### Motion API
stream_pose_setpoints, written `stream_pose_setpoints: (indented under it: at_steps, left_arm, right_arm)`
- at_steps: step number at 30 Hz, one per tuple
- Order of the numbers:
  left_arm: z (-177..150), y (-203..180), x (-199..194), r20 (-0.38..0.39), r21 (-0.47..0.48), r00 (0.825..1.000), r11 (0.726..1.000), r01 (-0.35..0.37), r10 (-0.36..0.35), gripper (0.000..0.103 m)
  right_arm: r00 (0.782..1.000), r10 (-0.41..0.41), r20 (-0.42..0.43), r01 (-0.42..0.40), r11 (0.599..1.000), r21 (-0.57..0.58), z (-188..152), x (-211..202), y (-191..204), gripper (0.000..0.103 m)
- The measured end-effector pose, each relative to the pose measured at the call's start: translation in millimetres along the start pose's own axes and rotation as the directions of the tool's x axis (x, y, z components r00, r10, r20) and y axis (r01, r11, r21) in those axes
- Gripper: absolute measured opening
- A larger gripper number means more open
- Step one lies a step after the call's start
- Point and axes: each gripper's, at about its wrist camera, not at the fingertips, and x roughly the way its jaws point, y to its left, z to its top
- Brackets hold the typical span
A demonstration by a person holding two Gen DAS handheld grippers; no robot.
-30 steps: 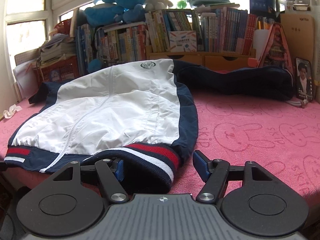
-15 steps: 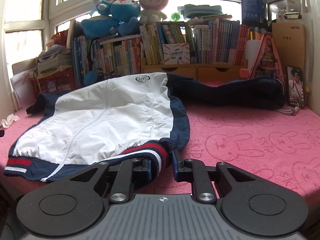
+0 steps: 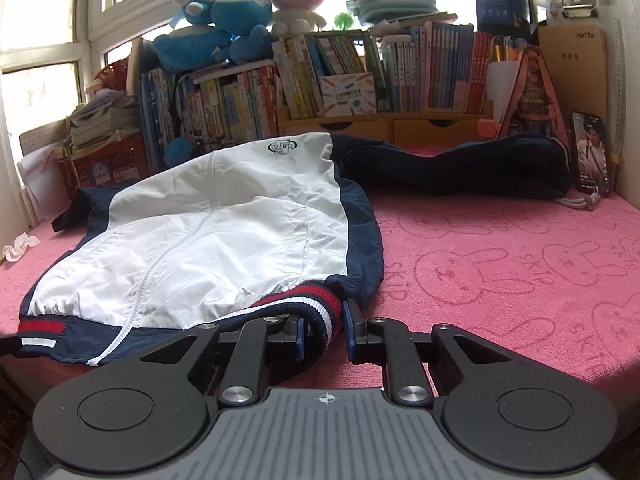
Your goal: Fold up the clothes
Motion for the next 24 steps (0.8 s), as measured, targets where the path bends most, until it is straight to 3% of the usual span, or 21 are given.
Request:
stream_pose_setpoints:
  at_steps: [6,9,14,15,18,22,24]
  left_arm:
    - [-0.6,-21.9,13.5,-0.002,0.120,1.000,0.993,0.012,-0.012,0.103]
    - [-1.1,-11.9,15.2,-0.007,0.108,0.995,0.989,-0.100,0.101,0.103]
    - [-6.6,8.1,0.4,-0.043,0.004,0.995,0.996,0.091,-0.091,0.103]
    - [-7.4,4.8,-1.9,-0.042,0.013,0.995,0.996,0.092,-0.092,0.103]
    - [-9.1,-5.4,5.1,-0.061,0.067,0.998,0.998,-0.002,0.006,0.103]
    - [-6.4,-4.2,8.8,-0.069,0.047,0.997,0.998,0.034,-0.031,0.103]
    - [-4.3,-5.0,7.8,-0.061,0.050,0.997,0.997,0.051,-0.048,0.103]
  right_arm:
    - [1.000,-0.024,0.013,0.025,0.999,-0.034,-2.9,1.3,5.4,0.023]
    - [0.998,-0.058,0.028,0.060,0.996,-0.063,-5.5,1.5,7.4,0.031]
    - [0.994,-0.094,0.059,0.101,0.986,-0.134,-7.6,5.9,14.2,0.037]
    - [0.993,-0.096,0.064,0.104,0.984,-0.146,-7.6,7.3,15.8,0.038]
    - [0.994,-0.081,0.069,0.090,0.986,-0.142,-5.7,12.9,19.3,0.040]
    - [0.997,-0.045,0.068,0.050,0.996,-0.072,5.6,15.4,15.3,0.041]
    - [0.998,0.000,0.058,-0.003,0.999,0.040,15.6,16.1,3.5,0.044]
